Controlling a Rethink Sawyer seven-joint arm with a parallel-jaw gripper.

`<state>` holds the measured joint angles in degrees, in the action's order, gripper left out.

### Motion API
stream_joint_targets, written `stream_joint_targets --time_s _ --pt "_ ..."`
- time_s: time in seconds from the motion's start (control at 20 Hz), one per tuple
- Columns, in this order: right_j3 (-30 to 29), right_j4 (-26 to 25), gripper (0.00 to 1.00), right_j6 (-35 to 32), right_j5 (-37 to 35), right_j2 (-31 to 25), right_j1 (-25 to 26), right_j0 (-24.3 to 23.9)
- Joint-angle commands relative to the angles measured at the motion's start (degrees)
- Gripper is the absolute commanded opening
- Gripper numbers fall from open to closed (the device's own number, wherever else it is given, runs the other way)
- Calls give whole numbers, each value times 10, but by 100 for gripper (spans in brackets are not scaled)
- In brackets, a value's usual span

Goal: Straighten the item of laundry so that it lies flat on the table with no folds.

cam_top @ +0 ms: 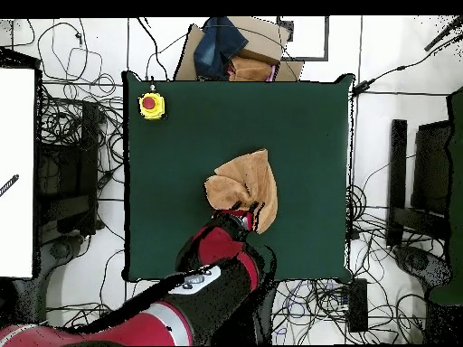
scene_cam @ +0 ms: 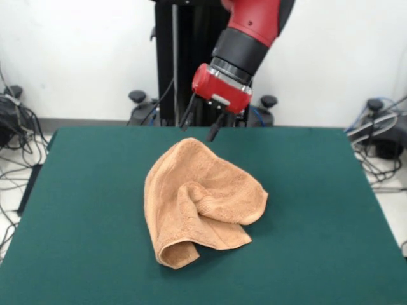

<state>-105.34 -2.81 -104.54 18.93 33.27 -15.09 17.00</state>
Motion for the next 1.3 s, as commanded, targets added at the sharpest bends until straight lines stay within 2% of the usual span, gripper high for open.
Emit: stream_joint_targets --time_s 0.05,0.3,0.65,0.9,1.3 --pt "-23 -24 100 -83 -1 -42 -28 -36" --pt "-16 -5 100 -74 -18 -26 -23 -11" --pt "0 40 100 -73 -15 16 34 40" --pt "6 46 100 -74 -18 23 46 47" --pt "17 68 100 -86 22 28 98 56"
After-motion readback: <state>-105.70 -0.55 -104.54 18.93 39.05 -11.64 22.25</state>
